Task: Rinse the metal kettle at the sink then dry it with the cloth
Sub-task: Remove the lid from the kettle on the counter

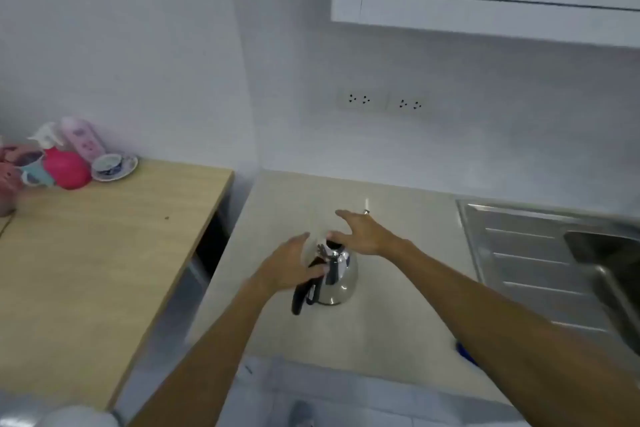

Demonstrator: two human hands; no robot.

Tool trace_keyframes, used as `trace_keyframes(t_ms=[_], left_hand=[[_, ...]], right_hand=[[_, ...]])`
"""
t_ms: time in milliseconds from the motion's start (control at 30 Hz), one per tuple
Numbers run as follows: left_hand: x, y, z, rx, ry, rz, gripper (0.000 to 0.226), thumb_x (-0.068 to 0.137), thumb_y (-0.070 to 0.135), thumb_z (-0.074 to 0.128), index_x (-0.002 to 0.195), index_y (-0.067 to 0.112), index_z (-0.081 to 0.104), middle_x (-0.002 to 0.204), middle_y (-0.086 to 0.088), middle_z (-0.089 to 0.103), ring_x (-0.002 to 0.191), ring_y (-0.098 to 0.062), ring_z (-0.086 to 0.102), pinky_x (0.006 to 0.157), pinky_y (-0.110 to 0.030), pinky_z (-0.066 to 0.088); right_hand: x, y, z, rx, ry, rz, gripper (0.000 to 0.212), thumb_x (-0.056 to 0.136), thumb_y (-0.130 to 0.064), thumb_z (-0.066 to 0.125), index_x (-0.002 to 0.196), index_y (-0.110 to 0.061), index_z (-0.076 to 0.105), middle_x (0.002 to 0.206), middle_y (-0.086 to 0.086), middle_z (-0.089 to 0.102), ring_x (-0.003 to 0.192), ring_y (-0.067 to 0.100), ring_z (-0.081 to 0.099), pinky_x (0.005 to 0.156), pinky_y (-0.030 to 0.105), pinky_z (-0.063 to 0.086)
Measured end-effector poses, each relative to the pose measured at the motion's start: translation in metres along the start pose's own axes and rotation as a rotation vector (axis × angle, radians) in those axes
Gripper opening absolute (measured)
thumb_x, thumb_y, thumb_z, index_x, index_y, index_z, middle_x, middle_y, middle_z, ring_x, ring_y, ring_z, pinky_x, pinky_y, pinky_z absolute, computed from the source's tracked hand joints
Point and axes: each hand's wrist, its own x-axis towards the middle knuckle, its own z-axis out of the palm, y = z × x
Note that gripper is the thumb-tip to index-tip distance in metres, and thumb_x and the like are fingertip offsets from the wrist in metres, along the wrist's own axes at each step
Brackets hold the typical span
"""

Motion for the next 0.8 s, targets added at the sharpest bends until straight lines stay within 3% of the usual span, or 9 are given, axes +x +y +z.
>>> trace_keyframes(t_ms=[133, 300, 400, 467, 567, 667, 733, 800], left_hand=[[0.015, -0.024, 0.025, -0.113, -0.004, 0.055, 0.075, 0.080, 0.044, 0.080, 0.139, 0.017, 0.044, 0.136, 0.013, 0.047, 0.132, -0.012, 0.047, 0.106, -0.029, 0.038], [0.031, -0.041, 0.052, -0.347, 0.061, 0.038, 0.065, 0.069, 0.046, 0.087, 0.121, 0.036, 0.049, 0.114, 0.014, 0.062, 0.104, -0.005, 0.063, 0.090, -0.036, 0.056], [0.035, -0.037, 0.064, -0.419, 0.120, 0.050, 0.064, 0.073, 0.037, 0.086, 0.125, 0.032, 0.050, 0.109, 0.010, 0.066, 0.096, -0.011, 0.067, 0.082, -0.035, 0.057], [0.036, -0.037, 0.070, -0.447, 0.149, 0.036, 0.073, 0.073, 0.035, 0.086, 0.135, 0.033, 0.048, 0.116, 0.013, 0.066, 0.104, -0.006, 0.067, 0.084, -0.023, 0.053], [0.037, -0.040, 0.075, -0.453, 0.183, 0.041, 0.088, 0.075, 0.039, 0.083, 0.146, 0.046, 0.032, 0.135, 0.012, 0.060, 0.117, 0.001, 0.060, 0.093, -0.009, 0.046], [0.040, -0.042, 0.075, -0.463, 0.159, 0.061, 0.089, 0.078, 0.040, 0.081, 0.151, 0.040, 0.030, 0.141, 0.009, 0.057, 0.125, -0.005, 0.060, 0.100, -0.020, 0.050], [0.043, -0.045, 0.078, -0.484, 0.149, 0.067, 0.088, 0.081, 0.044, 0.080, 0.154, 0.031, 0.032, 0.143, 0.008, 0.057, 0.127, -0.010, 0.060, 0.102, -0.029, 0.052], [0.042, -0.046, 0.079, -0.488, 0.160, 0.055, 0.087, 0.081, 0.040, 0.080, 0.154, 0.025, 0.035, 0.139, 0.009, 0.059, 0.125, -0.007, 0.060, 0.102, -0.027, 0.052]], right_hand=[[0.018, 0.009, 0.031, 0.087, -0.016, 0.070, 0.086, 0.087, -0.061, 0.063, 0.154, -0.014, 0.034, 0.155, 0.007, 0.044, 0.142, 0.022, 0.042, 0.115, 0.032, 0.034], [0.033, 0.017, 0.049, 0.246, 0.134, 0.105, 0.068, 0.081, -0.062, 0.069, 0.132, -0.019, 0.058, 0.116, -0.004, 0.066, 0.104, 0.010, 0.061, 0.089, 0.018, 0.043], [0.041, 0.018, 0.060, 0.265, 0.197, 0.109, 0.059, 0.081, -0.067, 0.065, 0.115, -0.019, 0.056, 0.083, -0.015, 0.058, 0.078, 0.003, 0.058, 0.073, 0.018, 0.042], [0.046, 0.019, 0.066, 0.213, 0.266, 0.095, 0.052, 0.085, -0.064, 0.062, 0.106, -0.017, 0.055, 0.072, -0.015, 0.053, 0.066, 0.001, 0.054, 0.064, 0.015, 0.040], [0.052, 0.024, 0.073, 0.129, 0.385, 0.007, 0.048, 0.091, -0.063, 0.053, 0.107, -0.018, 0.063, 0.087, -0.008, 0.067, 0.076, 0.011, 0.063, 0.070, 0.022, 0.049], [0.054, 0.027, 0.077, 0.100, 0.441, -0.056, 0.046, 0.095, -0.057, 0.051, 0.109, -0.019, 0.071, 0.104, -0.003, 0.074, 0.092, 0.017, 0.069, 0.082, 0.033, 0.054], [0.055, 0.026, 0.076, 0.077, 0.432, -0.069, 0.044, 0.095, -0.055, 0.052, 0.107, -0.018, 0.072, 0.102, -0.003, 0.075, 0.091, 0.015, 0.069, 0.083, 0.032, 0.054], [0.055, 0.025, 0.070, 0.163, 0.389, 0.012, 0.042, 0.095, -0.057, 0.052, 0.096, -0.021, 0.074, 0.088, -0.010, 0.074, 0.082, 0.011, 0.067, 0.079, 0.029, 0.052]])
